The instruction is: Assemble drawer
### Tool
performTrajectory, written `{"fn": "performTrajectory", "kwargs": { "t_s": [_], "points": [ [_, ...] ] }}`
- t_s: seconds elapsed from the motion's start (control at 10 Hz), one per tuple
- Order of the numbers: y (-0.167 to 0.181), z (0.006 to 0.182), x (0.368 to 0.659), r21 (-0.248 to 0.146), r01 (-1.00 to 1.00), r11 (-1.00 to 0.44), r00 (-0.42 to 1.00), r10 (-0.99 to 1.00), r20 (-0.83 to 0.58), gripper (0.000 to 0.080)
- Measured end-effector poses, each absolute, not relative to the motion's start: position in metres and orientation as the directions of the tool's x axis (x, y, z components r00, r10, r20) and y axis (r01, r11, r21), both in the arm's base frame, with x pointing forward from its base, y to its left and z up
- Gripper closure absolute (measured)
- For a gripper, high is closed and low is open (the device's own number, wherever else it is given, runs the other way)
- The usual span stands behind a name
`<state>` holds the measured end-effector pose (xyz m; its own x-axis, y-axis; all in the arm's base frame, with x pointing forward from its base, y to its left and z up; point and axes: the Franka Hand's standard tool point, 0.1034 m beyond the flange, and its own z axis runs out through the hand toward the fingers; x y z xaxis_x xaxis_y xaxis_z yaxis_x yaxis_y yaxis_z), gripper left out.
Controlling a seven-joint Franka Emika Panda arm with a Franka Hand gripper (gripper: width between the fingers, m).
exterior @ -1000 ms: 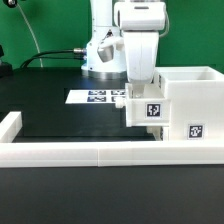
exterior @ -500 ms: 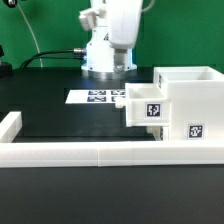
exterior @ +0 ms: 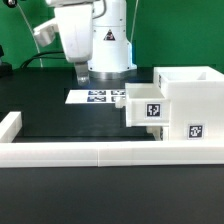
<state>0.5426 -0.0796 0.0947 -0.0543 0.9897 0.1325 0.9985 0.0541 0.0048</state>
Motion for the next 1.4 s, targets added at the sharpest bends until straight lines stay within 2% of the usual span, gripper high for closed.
{"fn": "performTrajectory", "kwargs": {
  "t_s": [0.2, 0.4, 0.5, 0.8, 1.4],
  "points": [
    [-0.069, 0.077, 0.554, -0.023, 1.000, -0.003, 0.007, 0.984, 0.178, 0.0150],
    [-0.048, 0.062, 0.550, -0.046, 0.998, -0.046, 0.054, 0.980, 0.189, 0.0150],
    [-0.034, 0.053, 0.540, -0.070, 0.994, -0.085, 0.096, 0.977, 0.191, 0.0150],
    [-0.006, 0.050, 0.535, -0.098, 0.985, -0.144, 0.161, 0.968, 0.191, 0.0150],
    [0.026, 0.056, 0.543, -0.108, 0.971, -0.212, 0.229, 0.955, 0.187, 0.0150]
  ]
}}
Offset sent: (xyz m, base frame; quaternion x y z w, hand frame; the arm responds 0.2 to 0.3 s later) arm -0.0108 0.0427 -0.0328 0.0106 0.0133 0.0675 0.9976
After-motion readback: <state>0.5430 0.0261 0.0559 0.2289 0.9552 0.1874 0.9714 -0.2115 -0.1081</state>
